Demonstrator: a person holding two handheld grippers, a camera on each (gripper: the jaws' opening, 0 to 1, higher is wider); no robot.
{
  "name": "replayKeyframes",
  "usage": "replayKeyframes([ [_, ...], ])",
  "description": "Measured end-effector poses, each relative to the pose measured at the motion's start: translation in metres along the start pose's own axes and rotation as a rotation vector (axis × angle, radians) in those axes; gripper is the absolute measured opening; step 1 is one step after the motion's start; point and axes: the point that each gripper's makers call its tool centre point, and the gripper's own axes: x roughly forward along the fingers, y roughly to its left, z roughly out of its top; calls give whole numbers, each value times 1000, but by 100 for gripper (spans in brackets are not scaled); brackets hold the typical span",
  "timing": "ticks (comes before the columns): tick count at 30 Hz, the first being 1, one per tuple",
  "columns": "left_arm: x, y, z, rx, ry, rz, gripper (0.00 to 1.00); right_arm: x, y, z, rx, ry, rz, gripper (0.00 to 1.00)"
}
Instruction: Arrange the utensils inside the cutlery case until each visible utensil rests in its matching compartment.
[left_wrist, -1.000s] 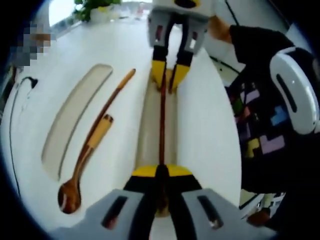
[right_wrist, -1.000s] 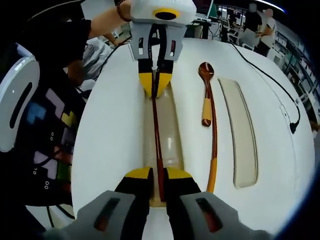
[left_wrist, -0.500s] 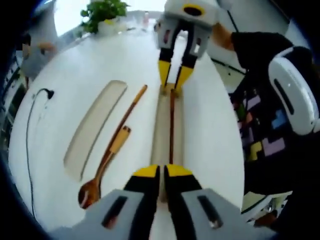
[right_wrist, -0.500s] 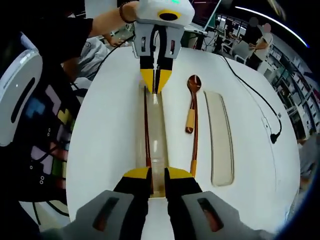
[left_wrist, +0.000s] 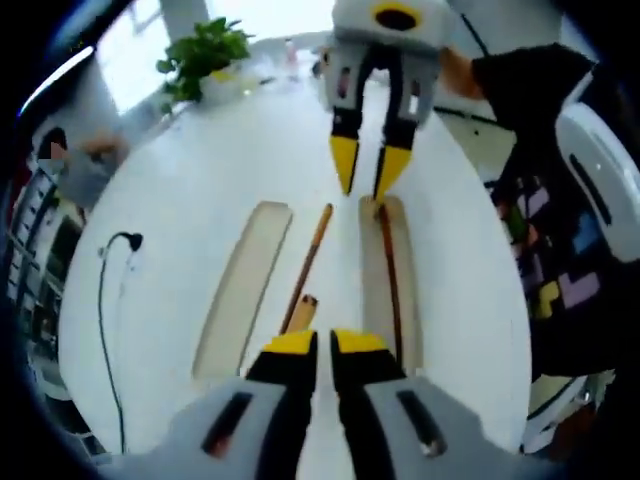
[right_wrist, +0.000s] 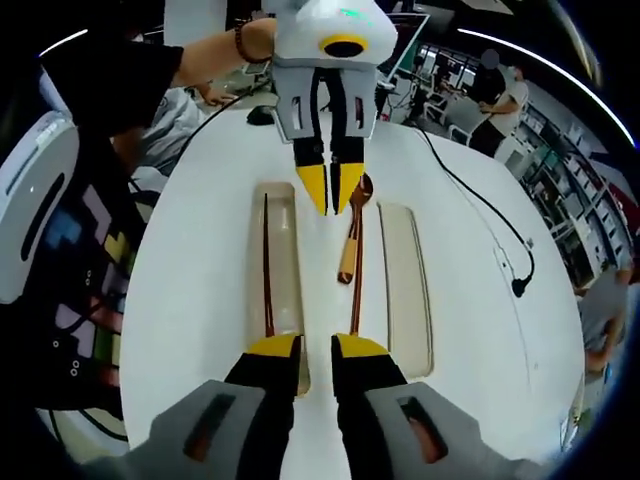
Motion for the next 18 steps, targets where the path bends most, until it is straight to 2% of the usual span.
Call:
replayKeyframes([
  [7,16,17,6,30,1,4,7,4,-13,-1,17,-1,-18,12],
  [13,25,22,-4,75,59,5,8,8,-19,-3,19,-3,-32,12],
  [18,32,23,-14,119,85,-32,8,14,-27,-9,38,2,-41,12],
])
